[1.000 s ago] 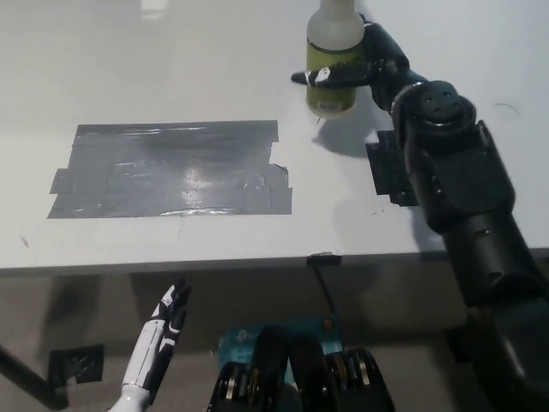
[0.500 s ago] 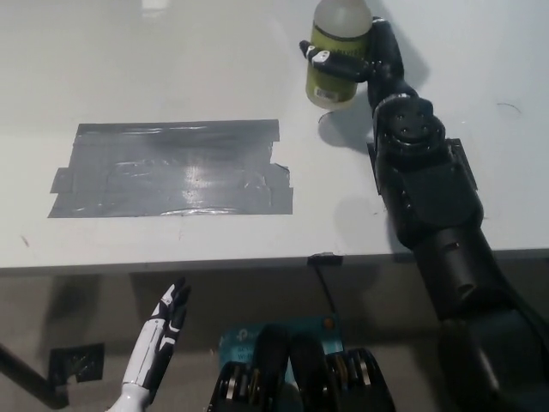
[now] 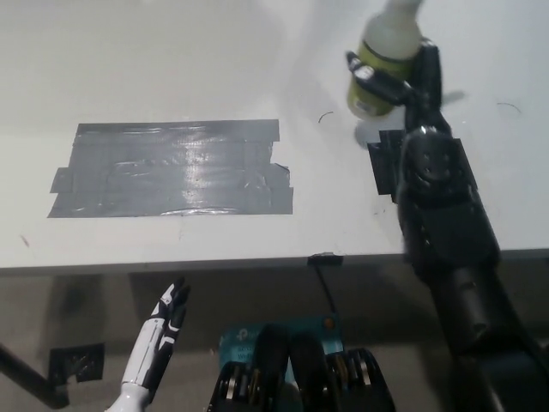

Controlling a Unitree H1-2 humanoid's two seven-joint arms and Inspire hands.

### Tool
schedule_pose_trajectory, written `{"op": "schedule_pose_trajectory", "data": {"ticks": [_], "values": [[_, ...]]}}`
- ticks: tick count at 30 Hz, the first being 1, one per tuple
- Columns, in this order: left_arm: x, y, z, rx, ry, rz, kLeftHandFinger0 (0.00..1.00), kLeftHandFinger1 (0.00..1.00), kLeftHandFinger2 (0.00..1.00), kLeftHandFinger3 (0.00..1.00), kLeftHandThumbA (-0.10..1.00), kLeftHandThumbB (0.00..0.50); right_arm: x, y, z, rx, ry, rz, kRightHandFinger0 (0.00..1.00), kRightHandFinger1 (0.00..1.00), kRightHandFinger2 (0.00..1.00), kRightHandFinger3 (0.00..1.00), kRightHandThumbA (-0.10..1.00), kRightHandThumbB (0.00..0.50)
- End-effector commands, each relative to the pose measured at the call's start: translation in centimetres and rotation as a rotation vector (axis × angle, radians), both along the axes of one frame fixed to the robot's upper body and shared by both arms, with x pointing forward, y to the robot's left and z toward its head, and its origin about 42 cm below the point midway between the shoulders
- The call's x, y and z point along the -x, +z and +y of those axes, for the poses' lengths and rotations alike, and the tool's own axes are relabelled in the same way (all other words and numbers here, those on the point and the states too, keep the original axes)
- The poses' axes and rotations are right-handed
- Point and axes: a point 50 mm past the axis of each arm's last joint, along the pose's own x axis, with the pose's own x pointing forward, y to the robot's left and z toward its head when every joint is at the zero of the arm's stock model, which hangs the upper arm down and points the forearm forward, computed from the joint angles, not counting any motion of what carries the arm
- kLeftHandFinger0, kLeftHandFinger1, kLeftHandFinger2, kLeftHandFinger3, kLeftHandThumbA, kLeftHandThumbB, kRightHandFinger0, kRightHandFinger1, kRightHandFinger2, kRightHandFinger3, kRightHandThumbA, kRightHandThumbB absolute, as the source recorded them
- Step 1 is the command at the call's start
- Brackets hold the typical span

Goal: A person hands a spray bottle to the robot which it grabs with its right hand and places on the black spot infront of it on the table

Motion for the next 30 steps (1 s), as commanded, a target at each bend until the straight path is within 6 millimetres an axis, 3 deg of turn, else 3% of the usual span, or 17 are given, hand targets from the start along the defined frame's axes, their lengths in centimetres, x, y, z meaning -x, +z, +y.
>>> {"op": "schedule_pose_trajectory", "data": {"ticks": [1, 4, 6, 8, 9, 12, 21, 26, 27, 30], "values": [[-0.1, 0.8, 0.5, -0.009, -0.011, -0.048, 1.00, 1.00, 1.00, 1.00, 1.00, 0.500, 0.2, 4.7, -5.0, -0.058, -0.110, -0.358, 0.00, 0.03, 0.28, 0.33, 0.67, 0.262], [0.0, 0.7, 0.5, -0.017, -0.007, -0.041, 1.00, 1.00, 1.00, 1.00, 1.00, 0.500, 0.2, 3.3, -6.1, -0.011, -0.145, -0.350, 0.10, 0.10, 0.32, 0.34, 0.69, 0.254], [-0.1, 0.6, 0.4, -0.017, -0.009, -0.043, 1.00, 1.00, 1.00, 1.00, 1.00, 0.500, 0.6, 2.3, -6.2, -0.033, -0.132, -0.337, 0.01, 0.09, 0.32, 0.34, 0.68, 0.245], [-0.1, 0.6, 0.4, -0.017, -0.010, -0.046, 1.00, 1.00, 1.00, 1.00, 1.00, 0.500, 0.9, 1.8, -6.2, -0.047, -0.126, -0.325, 0.00, 0.08, 0.32, 0.34, 0.68, 0.245], [-0.1, 0.6, 0.4, -0.018, -0.009, -0.047, 1.00, 1.00, 1.00, 1.00, 1.00, 0.500, 1.3, 1.2, -6.0, -0.074, -0.117, -0.305, 0.00, 0.07, 0.33, 0.35, 0.68, 0.211], [-0.2, 0.6, 0.2, -0.009, -0.005, -0.046, 1.00, 1.00, 1.00, 1.00, 1.00, 0.500, 2.0, -0.2, -5.8, -0.082, -0.118, -0.298, 0.00, 0.08, 0.34, 0.36, 0.66, 0.183], [-0.6, 1.1, 0.2, 0.000, 0.002, -0.058, 1.00, 1.00, 1.00, 1.00, 1.00, 0.500, 1.9, -0.9, -5.2, -0.040, -0.132, -0.307, 0.00, 0.08, 0.33, 0.36, 0.71, 0.220], [-0.5, 1.0, 0.2, -0.001, 0.002, -0.057, 1.00, 1.00, 1.00, 1.00, 1.00, 0.500, 1.9, -0.9, -4.9, -0.056, -0.137, -0.315, 0.00, 0.01, 0.24, 0.31, 0.72, 0.227], [-0.5, 1.1, 0.2, -0.002, 0.002, -0.058, 1.00, 1.00, 1.00, 1.00, 1.00, 0.500, 1.9, -1.0, -4.8, -0.065, -0.143, -0.315, 0.00, 0.01, 0.24, 0.30, 0.74, 0.255], [-0.6, 1.1, 0.3, -0.002, 0.004, -0.059, 1.00, 1.00, 1.00, 1.00, 1.00, 0.500, 1.9, -1.5, -4.7, -0.052, -0.148, -0.312, 0.00, 0.00, 0.22, 0.29, 0.81, 0.265]]}}
